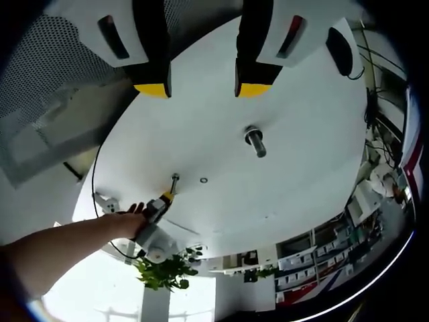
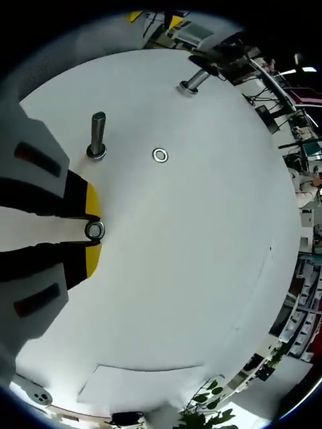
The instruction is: Place the washer onto the threaded stud by aligning its center hole with the stud, sliding it down to the base, and recovering from edge contact or off-axis alignment until the washer reaches the visible bottom stop.
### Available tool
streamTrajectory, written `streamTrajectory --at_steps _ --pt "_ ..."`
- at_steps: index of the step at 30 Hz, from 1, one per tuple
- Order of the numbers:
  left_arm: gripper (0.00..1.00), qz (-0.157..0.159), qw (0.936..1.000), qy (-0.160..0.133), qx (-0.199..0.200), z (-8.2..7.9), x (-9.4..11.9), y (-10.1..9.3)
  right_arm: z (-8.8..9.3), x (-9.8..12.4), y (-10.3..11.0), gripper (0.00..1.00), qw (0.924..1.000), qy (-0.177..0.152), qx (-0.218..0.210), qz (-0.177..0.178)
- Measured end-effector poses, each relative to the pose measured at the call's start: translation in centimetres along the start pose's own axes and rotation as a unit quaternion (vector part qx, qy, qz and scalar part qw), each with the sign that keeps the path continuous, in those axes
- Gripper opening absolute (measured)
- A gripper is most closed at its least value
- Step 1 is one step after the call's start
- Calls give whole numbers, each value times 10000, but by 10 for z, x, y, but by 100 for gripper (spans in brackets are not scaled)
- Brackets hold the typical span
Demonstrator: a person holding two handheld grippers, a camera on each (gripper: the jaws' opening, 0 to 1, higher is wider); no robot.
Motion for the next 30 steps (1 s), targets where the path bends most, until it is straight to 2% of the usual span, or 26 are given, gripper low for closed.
streamTrajectory --at_steps 5,11,12,16,23,26,29,30 --pt "36 -6 10000 13 -2 0 0 0 2 1 2 15 9996 106 245 -69" --pt "36 17 10000 15 -34 0 0 -1 9 9 11 15 9976 409 404 -373" --pt "36 23 10000 11 -33 0 0 -1 11 11 12 15 9959 487 636 -419" --pt "36 29 10000 5 -47 0 0 -2 17 16 19 15 9894 830 1033 -589" --pt "36 31 10000 -10 -69 -1 0 -2 33 27 34 15 9781 1293 1290 -996" --pt "36 41 10000 0 -88 -1 0 -3 37 29 37 16 9709 1267 1697 -1122" --pt "36 46 9999 -2 -95 -1 0 -3 40 31 39 20 9665 1270 1840 -1260" --pt "36 50 9999 3 -96 -1 0 -3 41 31 41 21 9616 1299 2007 -1346"
Point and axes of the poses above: the point that each gripper's makers call its tool centre point, and the gripper's own axes: x roughly backward along the fingers, y roughly to its left, z roughly out of its underside, the point moved 6 cm from there along x, roughly backward along the fingers, and after that the axes turned 2 degrees about -z, right-handed, at the moved point
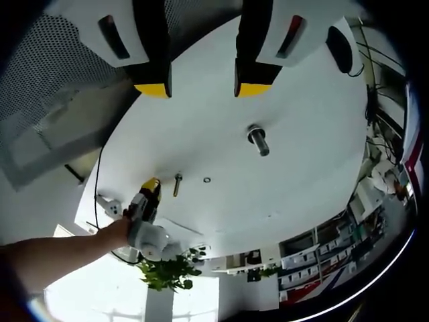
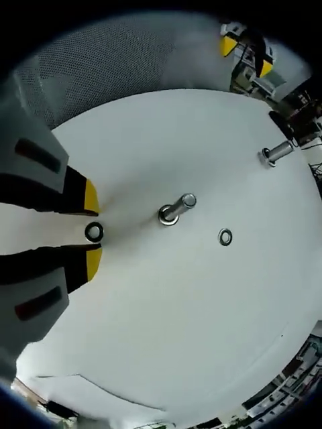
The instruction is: Place the washer onto the threaded stud by aligning its center hole with the stud, sliding it down to the base, and recovering from edge contact or off-axis alignment until the washer reaches the visible bottom stop.
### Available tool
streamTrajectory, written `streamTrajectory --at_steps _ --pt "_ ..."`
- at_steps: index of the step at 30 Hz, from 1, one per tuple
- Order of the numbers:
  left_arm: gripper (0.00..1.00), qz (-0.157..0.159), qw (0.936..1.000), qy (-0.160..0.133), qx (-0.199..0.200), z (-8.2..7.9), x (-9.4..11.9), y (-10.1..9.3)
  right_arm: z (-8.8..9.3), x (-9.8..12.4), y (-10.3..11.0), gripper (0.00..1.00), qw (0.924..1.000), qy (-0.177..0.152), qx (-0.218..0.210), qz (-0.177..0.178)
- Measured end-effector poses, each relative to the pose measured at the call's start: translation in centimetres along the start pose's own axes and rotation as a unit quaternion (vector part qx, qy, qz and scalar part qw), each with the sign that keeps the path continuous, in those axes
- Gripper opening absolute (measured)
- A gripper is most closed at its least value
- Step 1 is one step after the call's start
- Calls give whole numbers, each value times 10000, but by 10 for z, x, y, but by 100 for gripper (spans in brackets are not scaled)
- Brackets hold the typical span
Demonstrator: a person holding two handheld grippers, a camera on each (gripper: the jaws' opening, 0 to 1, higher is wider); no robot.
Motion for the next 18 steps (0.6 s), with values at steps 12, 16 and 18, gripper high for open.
streamTrajectory --at_steps 12,16,18 --pt "35 8 10000 43 -42 1 -1 -1 -2 -4 -5 15 9958 465 762 181" --pt "35 6 10000 28 -35 1 -1 -1 -4 -5 -8 13 9977 528 387 189" --pt "35 -3 10000 25 -32 1 0 0 -5 -6 -9 13 9976 559 343 201"
Point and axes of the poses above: the point that each gripper's makers call its tool centre point, and the gripper's own axes: x roughly backward along the fingers, y roughly to its left, z roughly out of its underside, the point moved 6 cm from there along x, roughly backward along the fingers, and after that the axes turned 2 degrees about -z, right-handed, at the moved point
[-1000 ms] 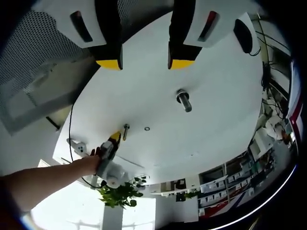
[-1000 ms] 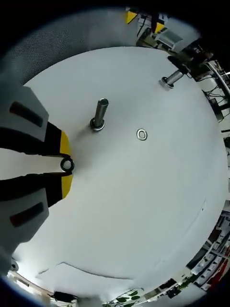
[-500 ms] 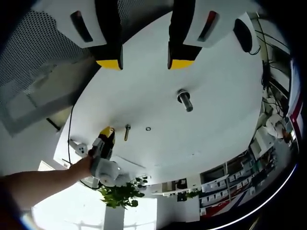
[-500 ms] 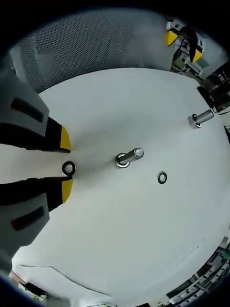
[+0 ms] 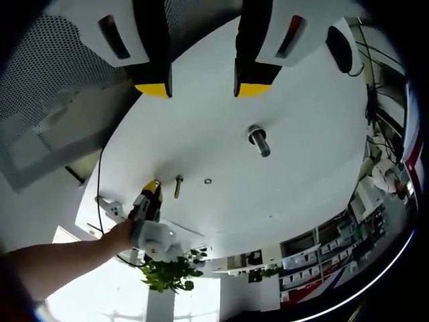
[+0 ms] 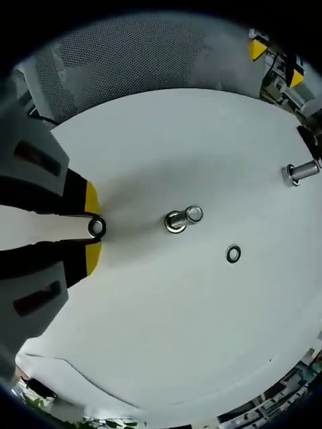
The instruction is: Place the washer onto the threaded stud by aligning its center hole with the stud, sliding it down to the base, and recovering from edge contact or off-axis alignment until the washer reaches the visible bottom stop.
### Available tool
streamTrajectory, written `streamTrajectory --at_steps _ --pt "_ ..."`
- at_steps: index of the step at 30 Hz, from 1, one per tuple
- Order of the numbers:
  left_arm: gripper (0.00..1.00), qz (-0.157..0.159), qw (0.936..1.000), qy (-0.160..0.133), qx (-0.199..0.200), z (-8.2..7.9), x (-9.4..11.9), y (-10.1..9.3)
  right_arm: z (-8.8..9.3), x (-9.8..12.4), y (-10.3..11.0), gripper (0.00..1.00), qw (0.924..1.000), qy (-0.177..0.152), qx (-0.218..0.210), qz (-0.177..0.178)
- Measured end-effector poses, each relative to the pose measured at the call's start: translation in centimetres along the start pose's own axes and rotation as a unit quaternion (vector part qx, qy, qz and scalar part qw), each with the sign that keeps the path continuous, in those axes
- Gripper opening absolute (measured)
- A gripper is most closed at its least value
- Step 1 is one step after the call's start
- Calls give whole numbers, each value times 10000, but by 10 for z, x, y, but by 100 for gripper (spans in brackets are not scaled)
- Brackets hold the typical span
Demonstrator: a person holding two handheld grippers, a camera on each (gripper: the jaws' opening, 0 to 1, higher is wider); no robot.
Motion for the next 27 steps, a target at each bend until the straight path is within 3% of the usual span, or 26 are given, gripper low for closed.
streamTrajectory --at_steps 8,12,15,18,27 --pt "35 -32 9999 -125 43 -4 2 2 -2 0 8 14 9986 136 -305 398" --pt "35 -45 9998 -180 83 -5 3 3 0 -1 13 14 9974 43 -232 686" --pt "35 -82 9997 -209 65 -6 3 4 4 0 11 13 9969 -177 -331 692" --pt "35 -124 9994 -317 84 -9 6 6 7 1 10 13 9946 -414 -719 630" --pt "36 -151 9988 -465 87 -14 8 6 9 0 16 13 9917 -577 -980 601"
Point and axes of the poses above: the point that each gripper's makers call its tool centre point, and the gripper's own axes: x roughly backward along the fingers, y roughly to its left, z roughly out of its underside, the point moved 6 cm from there along x, roughly backward along the fingers, and after that the axes turned 2 degrees about -z, right-handed, at the moved point
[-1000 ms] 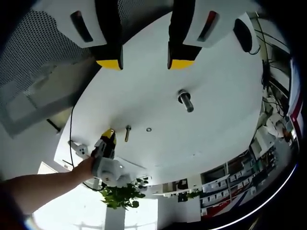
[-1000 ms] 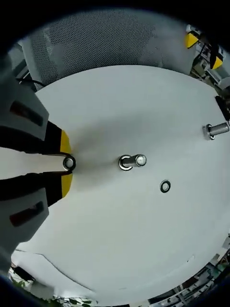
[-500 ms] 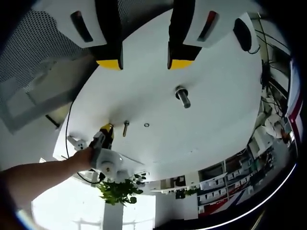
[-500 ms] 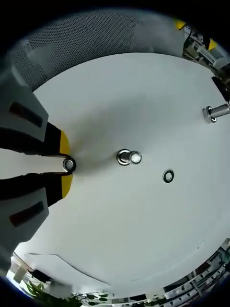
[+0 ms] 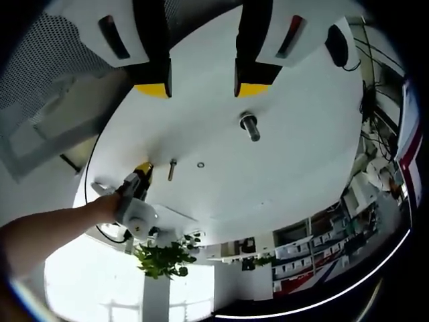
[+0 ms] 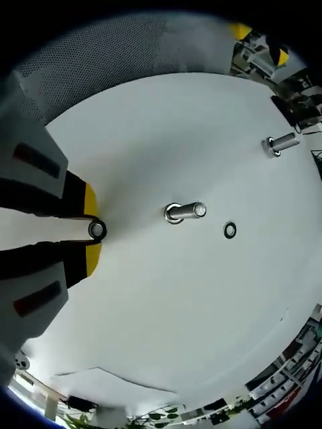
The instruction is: Place the washer onto the threaded stud by aligning its center hole with the stud, sliding it down to the base, and recovering from edge contact or off-axis alignment until the washer reaches the visible bottom stop.
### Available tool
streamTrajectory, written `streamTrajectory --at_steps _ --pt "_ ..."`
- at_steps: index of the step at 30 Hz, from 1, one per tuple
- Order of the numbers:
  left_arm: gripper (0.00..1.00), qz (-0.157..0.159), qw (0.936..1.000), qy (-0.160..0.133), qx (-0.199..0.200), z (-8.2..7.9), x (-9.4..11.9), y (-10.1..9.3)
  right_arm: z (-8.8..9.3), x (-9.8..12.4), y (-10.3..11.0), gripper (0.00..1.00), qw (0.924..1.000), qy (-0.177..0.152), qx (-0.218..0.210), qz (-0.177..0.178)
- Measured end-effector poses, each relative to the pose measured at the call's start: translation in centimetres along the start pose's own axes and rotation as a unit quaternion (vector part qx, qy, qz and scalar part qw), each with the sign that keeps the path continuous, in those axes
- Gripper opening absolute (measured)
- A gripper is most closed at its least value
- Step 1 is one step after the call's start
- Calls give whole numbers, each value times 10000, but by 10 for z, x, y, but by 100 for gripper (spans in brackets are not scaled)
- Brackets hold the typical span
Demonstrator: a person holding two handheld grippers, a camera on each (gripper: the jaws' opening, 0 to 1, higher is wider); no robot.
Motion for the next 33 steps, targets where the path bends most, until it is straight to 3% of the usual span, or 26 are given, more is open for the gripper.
streamTrajectory --at_steps 15,33 --pt "35 59 9999 -99 -67 -4 1 -2 -20 36 9 13 9987 -488 -133 -6" --pt "35 83 9998 -152 -81 -6 2 -3 -57 55 11 13 9970 -726 253 89"
Point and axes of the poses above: the point that each gripper's makers call its tool centre point, and the gripper's own axes: x roughly backward along the fingers, y roughly to its left, z roughly out of its underside, the point moved 6 cm from there along x, roughly backward along the fingers, and after that the axes turned 2 degrees about -z, right-handed, at the moved point
